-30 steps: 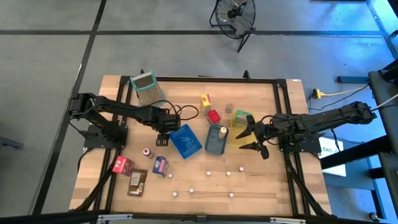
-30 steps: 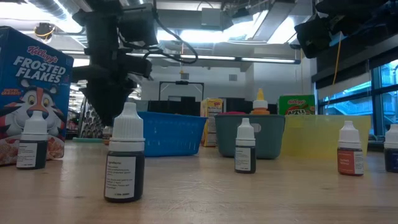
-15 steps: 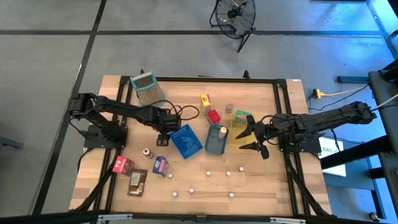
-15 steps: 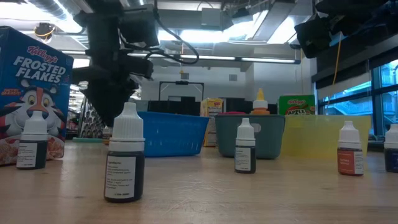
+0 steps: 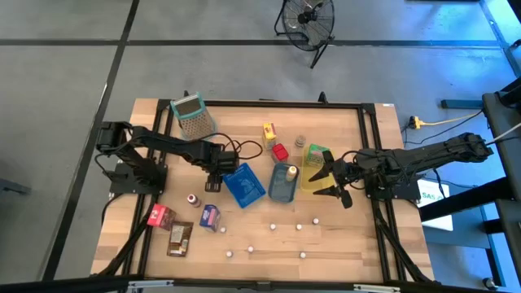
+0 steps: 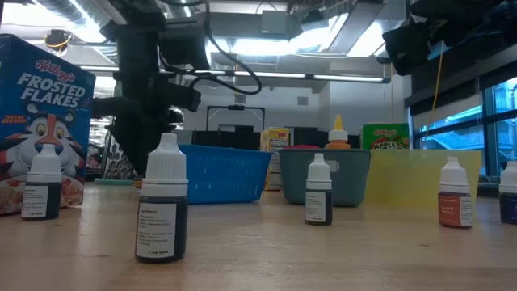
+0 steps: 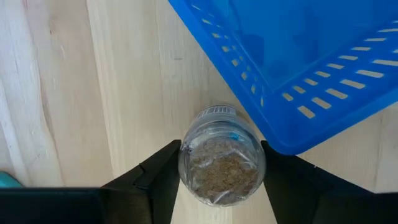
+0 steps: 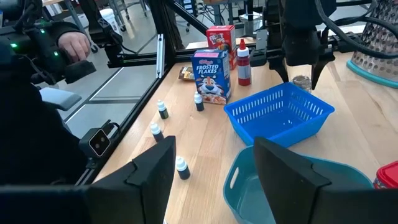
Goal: Pick & Place Kitchen Items
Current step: Put the brown seasoning bottle into the blue bin
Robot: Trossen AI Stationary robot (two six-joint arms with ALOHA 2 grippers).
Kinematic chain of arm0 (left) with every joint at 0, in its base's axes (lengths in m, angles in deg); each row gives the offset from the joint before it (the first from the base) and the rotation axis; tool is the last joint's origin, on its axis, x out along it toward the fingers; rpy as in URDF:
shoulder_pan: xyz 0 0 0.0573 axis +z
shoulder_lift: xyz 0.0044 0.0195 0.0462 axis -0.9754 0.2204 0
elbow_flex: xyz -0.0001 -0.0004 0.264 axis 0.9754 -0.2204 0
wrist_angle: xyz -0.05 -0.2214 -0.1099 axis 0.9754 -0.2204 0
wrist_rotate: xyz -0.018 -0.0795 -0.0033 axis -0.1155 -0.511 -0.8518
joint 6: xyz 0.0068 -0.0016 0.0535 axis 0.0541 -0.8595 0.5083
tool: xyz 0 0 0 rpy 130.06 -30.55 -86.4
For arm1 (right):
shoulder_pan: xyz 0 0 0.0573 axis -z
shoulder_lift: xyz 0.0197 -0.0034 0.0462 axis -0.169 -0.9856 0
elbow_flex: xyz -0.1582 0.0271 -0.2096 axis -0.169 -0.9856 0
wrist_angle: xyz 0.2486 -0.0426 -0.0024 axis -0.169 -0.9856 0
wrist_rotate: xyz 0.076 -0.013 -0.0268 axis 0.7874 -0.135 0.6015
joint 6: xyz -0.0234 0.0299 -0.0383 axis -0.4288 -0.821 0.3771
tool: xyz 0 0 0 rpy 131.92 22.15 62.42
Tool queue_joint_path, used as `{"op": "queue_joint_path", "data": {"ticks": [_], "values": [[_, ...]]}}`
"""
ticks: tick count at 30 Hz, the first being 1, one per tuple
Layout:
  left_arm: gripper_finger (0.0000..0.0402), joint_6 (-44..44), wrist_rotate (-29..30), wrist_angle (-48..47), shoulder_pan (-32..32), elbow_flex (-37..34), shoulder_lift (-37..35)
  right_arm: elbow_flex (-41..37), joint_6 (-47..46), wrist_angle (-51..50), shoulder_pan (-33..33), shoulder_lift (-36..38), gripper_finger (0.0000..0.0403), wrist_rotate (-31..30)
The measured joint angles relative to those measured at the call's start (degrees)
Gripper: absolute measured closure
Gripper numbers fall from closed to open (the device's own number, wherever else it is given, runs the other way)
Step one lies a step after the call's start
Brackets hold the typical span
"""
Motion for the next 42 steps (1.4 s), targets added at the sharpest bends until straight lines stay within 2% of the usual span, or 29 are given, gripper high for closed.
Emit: {"op": "queue_joint_path", "data": {"ticks": [5,18,22,28,31,34,39,42], "values": [[0.0208,0.0,0.5,-0.6,0.0,-0.1,-0.2,0.0,0.0,-0.1,0.0,0.0,0.0186,-0.1],[0.0210,-3.8,8.4,-8.7,0.0,0.8,-5.3,0.0,0.0,-0.1,0.0,0.0,0.0186,-0.4],[0.0210,-4.0,9.4,-12.2,0.0,4.1,-6.8,0.0,0.0,-0.1,0.0,0.0,0.0186,-0.4],[0.0210,-3.8,9.0,-19.2,0.0,12.8,-7.8,0.0,0.0,-0.1,0.0,0.0,0.0186,-0.4],[0.0210,-0.2,8.8,-20.7,0.1,16.8,-7.8,0.0,0.0,-0.1,0.0,0.0,0.0186,-0.4],[0.0210,4.3,5.4,-18.6,1.0,20.0,-7.8,0.0,0.2,-0.1,0.0,0.0,0.0186,-0.4],[0.0210,7.6,-6.7,-10.8,3.5,21.9,-7.8,0.0,0.2,-0.1,0.0,0.0,0.0186,-0.3],[0.0210,7.9,-8.9,-9.0,5.0,21.9,-7.1,0.0,0.2,-0.1,0.0,0.0,0.0186,-0.3]]}}
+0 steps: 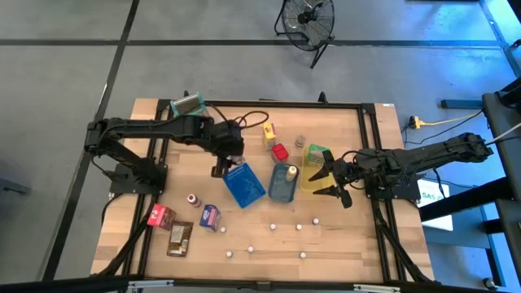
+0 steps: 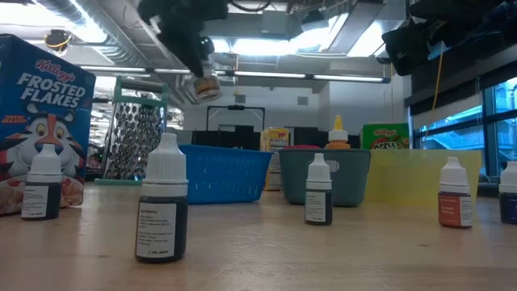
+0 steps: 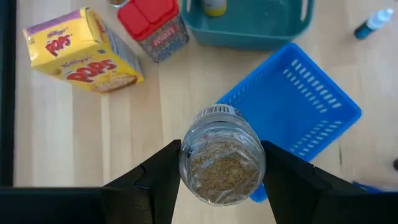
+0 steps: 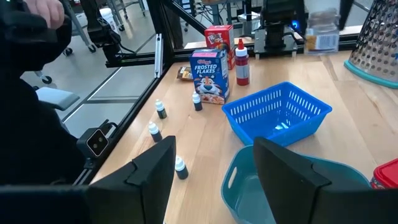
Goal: Pick & Place Kitchen Items
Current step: Put the brown seasoning bottle into the blue bin
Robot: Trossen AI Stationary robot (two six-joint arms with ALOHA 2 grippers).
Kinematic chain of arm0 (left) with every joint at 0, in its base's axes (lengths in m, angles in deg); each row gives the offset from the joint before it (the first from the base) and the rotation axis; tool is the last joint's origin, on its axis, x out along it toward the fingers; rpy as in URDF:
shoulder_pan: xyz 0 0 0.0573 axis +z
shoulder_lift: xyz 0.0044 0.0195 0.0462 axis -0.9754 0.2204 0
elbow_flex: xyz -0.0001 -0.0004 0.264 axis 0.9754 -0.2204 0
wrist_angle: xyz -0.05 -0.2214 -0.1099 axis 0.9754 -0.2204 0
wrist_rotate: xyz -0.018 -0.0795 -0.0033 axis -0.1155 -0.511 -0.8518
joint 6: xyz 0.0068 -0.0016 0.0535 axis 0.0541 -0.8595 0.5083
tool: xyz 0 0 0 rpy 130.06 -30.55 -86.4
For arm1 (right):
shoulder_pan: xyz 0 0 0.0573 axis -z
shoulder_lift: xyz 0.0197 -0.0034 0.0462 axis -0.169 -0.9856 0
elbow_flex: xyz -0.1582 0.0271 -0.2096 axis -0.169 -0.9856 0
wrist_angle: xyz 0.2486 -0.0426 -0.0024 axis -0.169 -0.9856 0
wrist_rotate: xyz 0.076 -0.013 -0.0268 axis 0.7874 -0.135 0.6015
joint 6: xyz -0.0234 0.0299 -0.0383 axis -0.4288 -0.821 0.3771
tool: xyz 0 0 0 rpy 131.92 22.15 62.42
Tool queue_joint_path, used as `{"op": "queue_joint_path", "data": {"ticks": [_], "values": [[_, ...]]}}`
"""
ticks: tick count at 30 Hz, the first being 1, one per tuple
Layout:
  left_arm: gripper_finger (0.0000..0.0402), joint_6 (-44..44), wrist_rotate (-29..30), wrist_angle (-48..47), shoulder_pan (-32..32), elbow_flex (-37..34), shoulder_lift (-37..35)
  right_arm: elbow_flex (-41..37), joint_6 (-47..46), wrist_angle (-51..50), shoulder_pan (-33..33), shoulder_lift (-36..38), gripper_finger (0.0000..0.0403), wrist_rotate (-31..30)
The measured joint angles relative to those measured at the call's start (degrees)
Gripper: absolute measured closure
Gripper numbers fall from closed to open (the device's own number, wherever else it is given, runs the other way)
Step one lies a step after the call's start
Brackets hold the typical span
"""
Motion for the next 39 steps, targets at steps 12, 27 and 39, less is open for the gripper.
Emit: {"op": "queue_joint_path", "data": {"ticks": [12,27,39], "values": [[0.0210,0.2,-4.7,3.9,1.2,-0.6,9.6,0.0,0.0,-0.1,0.0,0.0,0.0186,0.0],[0.0210,1.3,-6.5,4.3,-1.1,-0.6,21.4,0.0,0.0,-0.9,0.0,0.0,0.0186,0.0],[0.0210,5.2,3.6,2.5,0.2,-0.6,22.9,0.0,0.0,-1.2,0.0,0.0,0.0186,0.1]]}}
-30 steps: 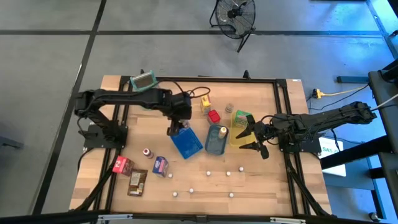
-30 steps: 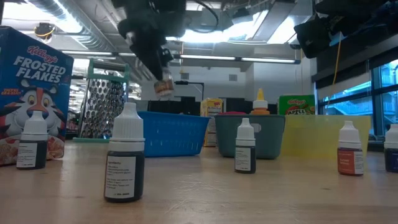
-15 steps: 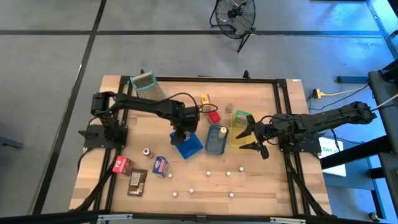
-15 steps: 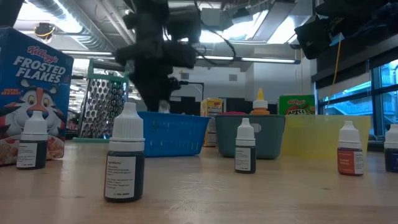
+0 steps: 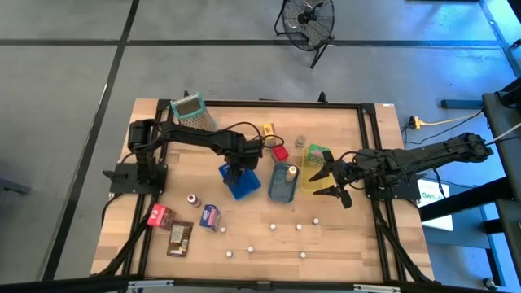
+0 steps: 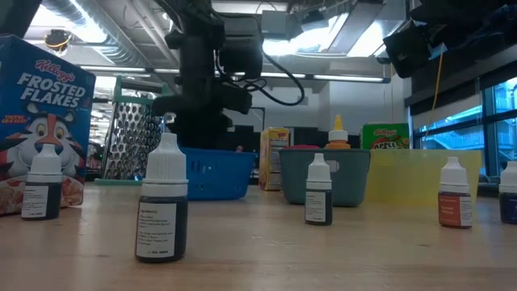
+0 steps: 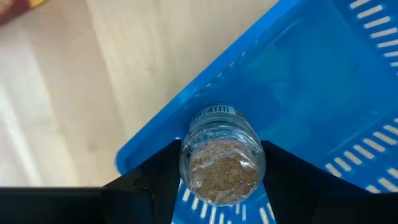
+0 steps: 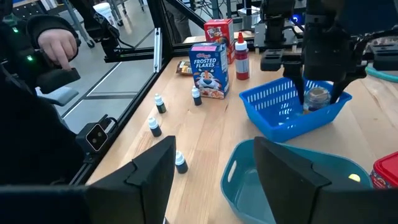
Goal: Pick & Place Kitchen Items
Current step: Put the brown seasoning bottle into the blue bin
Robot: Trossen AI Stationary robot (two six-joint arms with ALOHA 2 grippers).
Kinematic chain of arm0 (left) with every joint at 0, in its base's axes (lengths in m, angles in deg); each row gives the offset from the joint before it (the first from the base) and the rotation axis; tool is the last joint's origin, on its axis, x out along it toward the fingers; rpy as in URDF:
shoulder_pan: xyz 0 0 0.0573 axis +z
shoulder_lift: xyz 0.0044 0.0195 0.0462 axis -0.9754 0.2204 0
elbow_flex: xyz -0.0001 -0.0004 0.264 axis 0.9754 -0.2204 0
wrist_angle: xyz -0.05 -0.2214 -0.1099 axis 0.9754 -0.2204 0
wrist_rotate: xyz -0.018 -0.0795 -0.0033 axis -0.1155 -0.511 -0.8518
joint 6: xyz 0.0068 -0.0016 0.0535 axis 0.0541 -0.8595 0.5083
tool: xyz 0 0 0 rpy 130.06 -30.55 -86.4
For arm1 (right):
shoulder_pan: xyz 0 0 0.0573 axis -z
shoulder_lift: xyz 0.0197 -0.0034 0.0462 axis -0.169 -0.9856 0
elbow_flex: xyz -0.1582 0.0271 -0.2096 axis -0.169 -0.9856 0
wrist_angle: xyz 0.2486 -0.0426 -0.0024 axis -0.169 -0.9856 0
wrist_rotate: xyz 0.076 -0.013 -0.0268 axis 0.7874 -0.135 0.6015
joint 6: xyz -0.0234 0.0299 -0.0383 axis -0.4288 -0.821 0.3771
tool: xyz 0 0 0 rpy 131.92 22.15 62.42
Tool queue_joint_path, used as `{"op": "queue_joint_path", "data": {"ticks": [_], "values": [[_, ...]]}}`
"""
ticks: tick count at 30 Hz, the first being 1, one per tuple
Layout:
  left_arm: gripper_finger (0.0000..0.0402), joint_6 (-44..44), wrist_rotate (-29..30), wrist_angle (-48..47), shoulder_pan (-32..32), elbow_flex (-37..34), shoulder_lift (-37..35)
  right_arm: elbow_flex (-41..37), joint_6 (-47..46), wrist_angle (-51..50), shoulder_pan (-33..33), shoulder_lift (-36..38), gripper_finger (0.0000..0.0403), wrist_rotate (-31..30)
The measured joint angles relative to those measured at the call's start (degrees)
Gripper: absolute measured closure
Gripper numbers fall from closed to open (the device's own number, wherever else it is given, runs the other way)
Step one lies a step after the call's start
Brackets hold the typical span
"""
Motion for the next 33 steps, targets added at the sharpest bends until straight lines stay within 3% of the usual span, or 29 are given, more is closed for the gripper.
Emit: {"op": "queue_joint_path", "data": {"ticks": [8,12,33], "values": [[0.0210,5.5,1.7,-0.1,0.0,0.0,-0.1,0.0,0.0,-0.1,0.0,0.0,0.0186,-0.3],[0.0210,5.3,3.8,-0.1,0.0,0.0,-0.1,0.0,0.0,-0.1,0.0,0.0,0.0186,-0.3],[0.0189,3.4,3.6,0.0,0.0,0.0,-0.1,0.0,0.0,0.0,0.0,0.0,0.0186,-0.5]]}}
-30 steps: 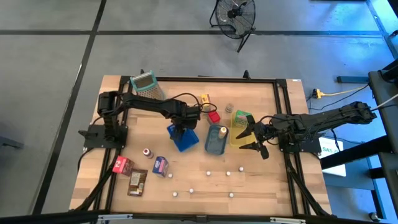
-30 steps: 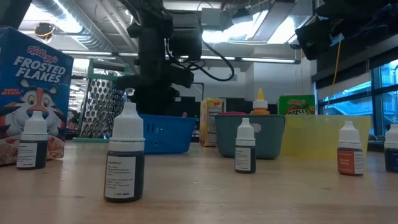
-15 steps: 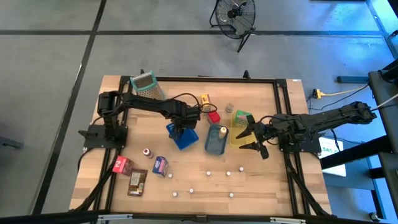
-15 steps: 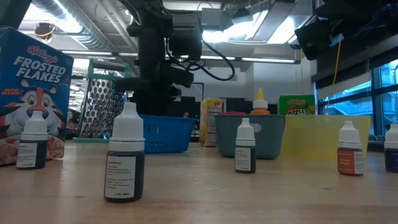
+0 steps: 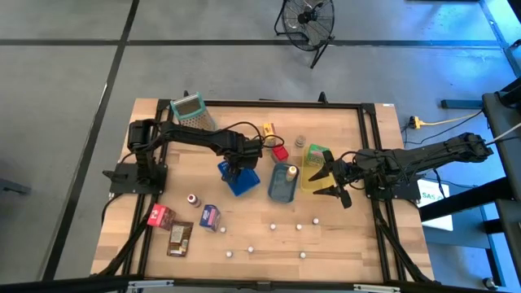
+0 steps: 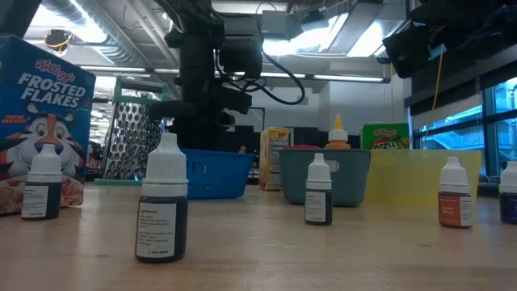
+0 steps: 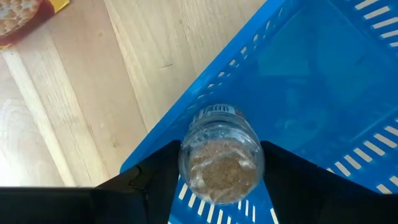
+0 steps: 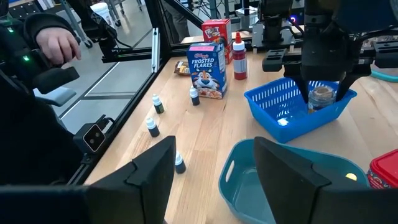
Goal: Pick & Place Kitchen Items
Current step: Put the brown seasoning bottle into the blue bin
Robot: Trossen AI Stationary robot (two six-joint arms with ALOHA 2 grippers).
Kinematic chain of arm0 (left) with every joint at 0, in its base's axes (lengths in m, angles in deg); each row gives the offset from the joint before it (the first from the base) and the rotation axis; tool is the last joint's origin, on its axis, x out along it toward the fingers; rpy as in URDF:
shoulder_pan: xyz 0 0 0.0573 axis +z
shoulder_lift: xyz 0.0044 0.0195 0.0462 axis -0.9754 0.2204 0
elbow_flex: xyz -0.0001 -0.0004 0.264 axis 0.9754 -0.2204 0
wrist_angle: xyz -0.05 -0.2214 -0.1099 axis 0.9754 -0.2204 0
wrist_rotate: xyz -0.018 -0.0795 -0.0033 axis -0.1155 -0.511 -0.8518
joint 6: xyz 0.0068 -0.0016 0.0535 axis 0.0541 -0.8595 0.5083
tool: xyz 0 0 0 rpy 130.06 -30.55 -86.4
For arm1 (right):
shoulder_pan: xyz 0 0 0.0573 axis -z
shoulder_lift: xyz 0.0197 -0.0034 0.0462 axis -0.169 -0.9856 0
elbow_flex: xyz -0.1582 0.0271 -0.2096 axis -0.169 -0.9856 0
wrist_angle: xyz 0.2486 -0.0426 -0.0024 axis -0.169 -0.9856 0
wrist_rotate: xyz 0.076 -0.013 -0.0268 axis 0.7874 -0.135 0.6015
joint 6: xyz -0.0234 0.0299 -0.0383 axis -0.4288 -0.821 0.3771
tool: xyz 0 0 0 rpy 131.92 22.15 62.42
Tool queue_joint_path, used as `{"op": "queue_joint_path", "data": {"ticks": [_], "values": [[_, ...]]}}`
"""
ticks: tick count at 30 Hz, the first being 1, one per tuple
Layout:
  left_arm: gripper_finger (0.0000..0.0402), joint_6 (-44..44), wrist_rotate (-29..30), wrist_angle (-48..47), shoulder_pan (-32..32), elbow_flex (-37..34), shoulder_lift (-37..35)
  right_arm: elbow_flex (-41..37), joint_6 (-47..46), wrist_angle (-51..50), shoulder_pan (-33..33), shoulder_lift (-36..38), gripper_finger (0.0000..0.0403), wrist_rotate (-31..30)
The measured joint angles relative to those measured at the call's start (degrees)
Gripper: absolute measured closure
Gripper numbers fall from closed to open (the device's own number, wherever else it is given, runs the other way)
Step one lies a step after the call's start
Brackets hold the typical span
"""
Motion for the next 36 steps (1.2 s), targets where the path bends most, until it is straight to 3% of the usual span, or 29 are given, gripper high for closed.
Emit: {"op": "queue_joint_path", "data": {"ticks": [28,36], "values": [[0.0186,-0.1,-1.2,-0.2,0.0,0.0,0.0,0.0,0.0,0.0,0.0,0.0,0.0186,0.0],[0.0148,0.0,-1.2,-0.2,0.0,0.0,0.0,0.0,0.0,0.0,0.0,0.0,0.0186,0.0]]}}
